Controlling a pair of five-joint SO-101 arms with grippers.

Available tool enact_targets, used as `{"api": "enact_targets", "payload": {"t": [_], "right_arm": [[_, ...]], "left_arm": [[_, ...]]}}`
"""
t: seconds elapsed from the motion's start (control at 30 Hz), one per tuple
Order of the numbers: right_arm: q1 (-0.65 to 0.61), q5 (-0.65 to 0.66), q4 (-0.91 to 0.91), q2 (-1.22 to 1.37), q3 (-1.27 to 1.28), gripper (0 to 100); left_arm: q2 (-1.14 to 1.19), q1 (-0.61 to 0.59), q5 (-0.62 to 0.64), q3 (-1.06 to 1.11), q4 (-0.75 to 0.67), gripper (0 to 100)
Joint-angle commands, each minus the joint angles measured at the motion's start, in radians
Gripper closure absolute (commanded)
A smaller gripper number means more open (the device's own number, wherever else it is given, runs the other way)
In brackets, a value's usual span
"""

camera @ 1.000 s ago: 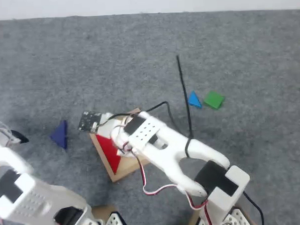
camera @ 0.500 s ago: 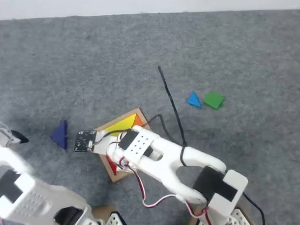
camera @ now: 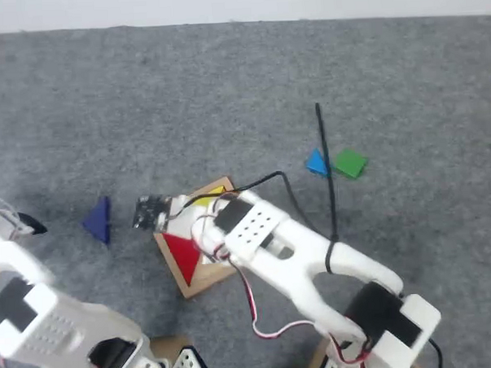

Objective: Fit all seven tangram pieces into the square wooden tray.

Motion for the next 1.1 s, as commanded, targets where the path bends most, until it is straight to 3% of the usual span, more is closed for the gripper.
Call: {"api": "enact_targets", "payload": {"t": [0.0, 0.3, 0.8, 1.07], "right_arm": [[0.018, -0.02, -0.004, -0.053, 0.014, 66.3], [-0.059, -0.086, -0.071, 0.021, 0.015, 66.3], [0.016, -0.227, -0.137, 0.076, -0.051, 66.3], [0.036, -0.235, -0.14, 0.082, -0.071, 66.3]], "left_arm": [[-0.058, 0.011, -0.008, -0.002, -0.008, 74], [-0.058, 0.011, -0.008, -0.002, -0.008, 74], [-0.058, 0.011, -0.008, -0.002, -0.008, 74], [-0.058, 0.011, -0.008, -0.002, -0.008, 74]]}}
